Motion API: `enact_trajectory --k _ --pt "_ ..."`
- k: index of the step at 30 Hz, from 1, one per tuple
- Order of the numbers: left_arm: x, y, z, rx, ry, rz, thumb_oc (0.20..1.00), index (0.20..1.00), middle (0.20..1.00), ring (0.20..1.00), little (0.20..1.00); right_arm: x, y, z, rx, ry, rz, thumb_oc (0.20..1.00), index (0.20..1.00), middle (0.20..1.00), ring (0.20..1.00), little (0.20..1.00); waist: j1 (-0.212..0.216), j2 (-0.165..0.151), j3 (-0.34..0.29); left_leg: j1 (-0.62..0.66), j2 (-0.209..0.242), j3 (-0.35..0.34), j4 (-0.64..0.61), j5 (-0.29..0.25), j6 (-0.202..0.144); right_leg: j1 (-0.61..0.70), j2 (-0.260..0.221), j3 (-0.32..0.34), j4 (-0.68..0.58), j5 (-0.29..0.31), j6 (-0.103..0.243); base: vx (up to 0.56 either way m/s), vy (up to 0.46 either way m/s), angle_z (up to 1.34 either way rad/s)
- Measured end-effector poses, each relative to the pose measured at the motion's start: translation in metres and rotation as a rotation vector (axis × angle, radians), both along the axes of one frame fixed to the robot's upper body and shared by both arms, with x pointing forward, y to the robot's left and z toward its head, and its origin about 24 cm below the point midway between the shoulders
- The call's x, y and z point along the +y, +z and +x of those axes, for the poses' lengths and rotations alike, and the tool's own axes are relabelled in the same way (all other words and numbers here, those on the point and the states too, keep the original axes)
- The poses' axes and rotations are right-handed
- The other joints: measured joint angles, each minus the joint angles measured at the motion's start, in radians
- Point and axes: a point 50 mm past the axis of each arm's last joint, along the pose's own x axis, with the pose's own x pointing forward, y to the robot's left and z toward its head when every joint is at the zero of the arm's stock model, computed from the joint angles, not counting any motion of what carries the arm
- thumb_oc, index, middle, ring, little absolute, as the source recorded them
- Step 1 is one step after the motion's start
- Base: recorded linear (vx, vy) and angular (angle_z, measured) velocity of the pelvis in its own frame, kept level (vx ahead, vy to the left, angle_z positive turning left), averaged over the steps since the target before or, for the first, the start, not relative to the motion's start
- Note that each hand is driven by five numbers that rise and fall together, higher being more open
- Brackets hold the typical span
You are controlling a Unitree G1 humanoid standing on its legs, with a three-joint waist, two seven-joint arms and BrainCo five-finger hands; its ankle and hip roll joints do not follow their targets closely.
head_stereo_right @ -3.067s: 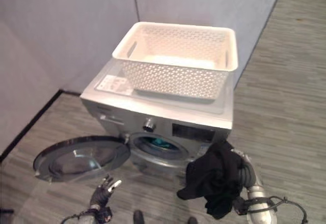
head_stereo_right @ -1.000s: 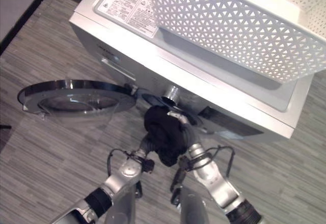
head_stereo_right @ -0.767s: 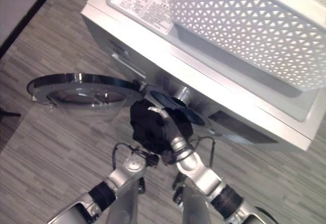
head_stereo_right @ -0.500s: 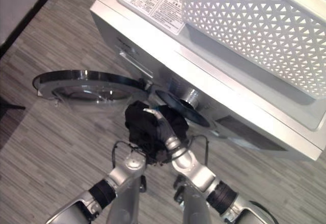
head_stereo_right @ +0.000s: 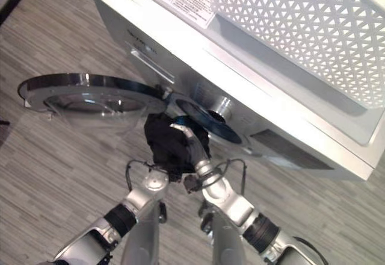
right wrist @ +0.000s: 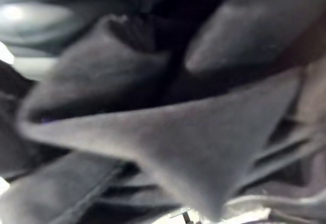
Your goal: Grab the laundry basket,head to the washer,open it,put in the laundry and shut it.
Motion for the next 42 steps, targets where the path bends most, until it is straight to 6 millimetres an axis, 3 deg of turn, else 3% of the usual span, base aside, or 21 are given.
enact_trajectory --k 8,17,21,23,33,42 --pt "0.010 0.017 0.009 -0.075 0.133 -0.033 0.200 0.200 0.200 0.200 0.200 -0.002 0.006 -0.002 -0.038 -0.006 0.024 0.200 0.200 0.200 0.200 0.200 -0.028 -0.015 0.000 -0.012 0.002 0.005 0.008 -0.001 0.001 -0.019 -0.004 0.005 0.014 0.000 0.000 -0.01 0.004 -0.02" --pt "0.017 0.028 0.013 -0.127 0.201 -0.074 0.200 0.200 0.200 0.200 0.200 -0.025 0.002 -0.006 -0.055 -0.066 0.006 0.200 0.200 0.200 0.200 0.200 -0.047 -0.043 0.001 -0.015 0.002 0.009 0.009 -0.001 0.002 -0.025 -0.005 0.005 0.018 0.000 0.000 0.00 0.000 0.00" --pt "0.005 0.034 0.010 -0.061 0.199 -0.384 0.200 0.200 0.200 0.200 0.200 -0.030 0.002 -0.008 -0.047 -0.093 0.030 0.200 0.200 0.200 0.200 0.200 -0.045 -0.043 0.001 -0.021 0.002 0.007 0.010 -0.001 0.002 -0.029 -0.004 0.005 0.016 0.000 0.000 0.00 0.000 0.00" --pt "0.001 0.035 0.010 -0.037 0.189 -0.452 0.200 0.200 0.200 0.200 0.200 -0.030 0.003 -0.008 -0.051 -0.095 0.034 0.200 0.200 0.200 0.200 0.200 -0.047 -0.043 0.001 -0.024 0.002 0.007 0.011 -0.001 0.001 -0.031 -0.004 0.004 0.016 0.000 0.000 0.00 0.000 0.00" --pt "-0.001 0.038 0.010 -0.029 0.189 -0.533 0.200 0.200 0.200 0.200 0.200 -0.030 0.004 -0.007 -0.057 -0.106 0.041 0.200 0.200 0.200 0.200 0.200 -0.047 -0.054 -0.001 -0.030 0.002 0.011 0.010 -0.001 0.001 -0.039 -0.004 0.007 0.016 0.000 0.000 0.00 -0.002 -0.01" --pt "-0.004 0.058 0.007 -0.110 0.124 -0.555 0.200 0.200 0.200 0.200 0.200 -0.036 0.018 -0.011 -0.107 -0.115 0.097 0.200 0.200 0.200 0.200 0.200 -0.047 -0.060 -0.002 -0.046 0.003 0.016 0.009 -0.001 0.002 -0.058 -0.005 0.009 0.014 0.001 -0.001 0.00 -0.002 -0.01"
